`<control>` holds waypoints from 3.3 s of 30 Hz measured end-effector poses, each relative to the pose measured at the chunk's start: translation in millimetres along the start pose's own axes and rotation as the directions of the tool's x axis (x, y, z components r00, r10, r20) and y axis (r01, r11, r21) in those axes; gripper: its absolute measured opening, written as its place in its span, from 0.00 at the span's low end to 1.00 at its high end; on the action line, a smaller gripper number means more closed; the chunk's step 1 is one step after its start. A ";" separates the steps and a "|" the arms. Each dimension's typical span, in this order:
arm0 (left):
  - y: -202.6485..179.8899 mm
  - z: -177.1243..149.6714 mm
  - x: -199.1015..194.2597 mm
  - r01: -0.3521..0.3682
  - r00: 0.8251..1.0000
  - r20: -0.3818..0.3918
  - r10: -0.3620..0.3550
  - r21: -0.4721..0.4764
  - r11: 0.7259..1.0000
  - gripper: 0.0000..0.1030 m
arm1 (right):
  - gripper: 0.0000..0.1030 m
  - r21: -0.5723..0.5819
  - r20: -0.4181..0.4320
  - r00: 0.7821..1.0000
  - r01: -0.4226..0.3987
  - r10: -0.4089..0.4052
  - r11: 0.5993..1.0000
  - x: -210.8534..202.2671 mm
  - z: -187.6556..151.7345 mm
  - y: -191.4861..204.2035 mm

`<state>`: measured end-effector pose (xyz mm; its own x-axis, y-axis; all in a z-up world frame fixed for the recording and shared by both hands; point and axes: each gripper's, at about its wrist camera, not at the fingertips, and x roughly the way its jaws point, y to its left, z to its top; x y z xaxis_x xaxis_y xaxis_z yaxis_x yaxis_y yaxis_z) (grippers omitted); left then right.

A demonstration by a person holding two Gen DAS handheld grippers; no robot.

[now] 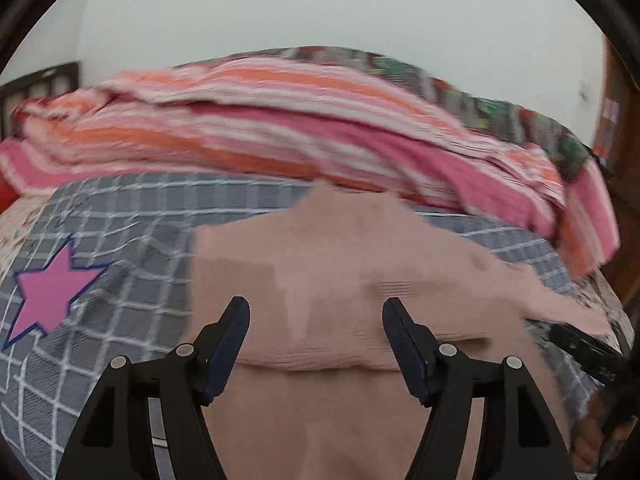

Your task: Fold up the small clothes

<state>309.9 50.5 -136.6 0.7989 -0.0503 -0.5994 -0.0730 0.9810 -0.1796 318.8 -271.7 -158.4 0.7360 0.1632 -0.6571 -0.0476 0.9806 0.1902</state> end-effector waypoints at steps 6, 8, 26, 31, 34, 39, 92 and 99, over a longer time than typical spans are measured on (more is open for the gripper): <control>61.8 -15.7 24.0 -0.047 0.999 -0.032 0.044 -0.120 0.992 0.64 | 0.51 -0.057 -0.032 0.999 0.003 -0.005 0.998 6.8 -3.3 16.2; 79.6 -18.9 40.2 0.012 0.995 -0.094 -0.030 -0.193 0.981 0.64 | 0.49 -0.061 -0.046 0.999 -0.024 0.021 0.998 6.6 -4.0 20.7; 88.9 -22.7 48.0 0.052 0.990 -0.113 -0.085 -0.266 0.963 0.65 | 0.47 -0.207 -0.183 0.983 -0.014 -0.025 0.978 68.0 10.7 107.8; 82.6 -22.7 49.3 0.033 0.991 -0.115 -0.061 -0.237 0.971 0.65 | 0.47 -0.126 -0.086 0.996 0.004 -0.015 0.992 44.0 22.7 76.6; 81.3 -23.1 50.8 0.023 0.992 -0.117 -0.051 -0.231 0.973 0.65 | 0.47 -0.089 -0.081 0.997 0.000 -0.007 0.996 39.0 28.5 54.0; 78.5 -23.6 51.8 0.007 0.992 -0.119 -0.033 -0.214 0.977 0.65 | 0.47 -0.073 -0.127 0.992 0.003 -0.013 0.997 46.3 27.2 26.8; 40.2 -20.3 64.6 0.000 0.987 -0.161 -0.001 -0.005 1.000 0.76 | 0.70 0.231 -0.076 0.932 0.362 -0.354 0.903 -53.1 -15.0 -234.0; 40.2 -19.0 67.0 0.005 0.987 -0.161 -0.007 -0.012 1.000 0.77 | 0.70 0.251 -0.063 0.943 0.331 -0.326 0.910 -45.5 -6.3 -259.0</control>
<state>349.1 83.0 -198.8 0.6931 -0.0867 -0.7156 -0.0756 0.9785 -0.1918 293.4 -532.5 -182.4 0.6672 -0.1591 -0.7277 0.3700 0.9187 0.1384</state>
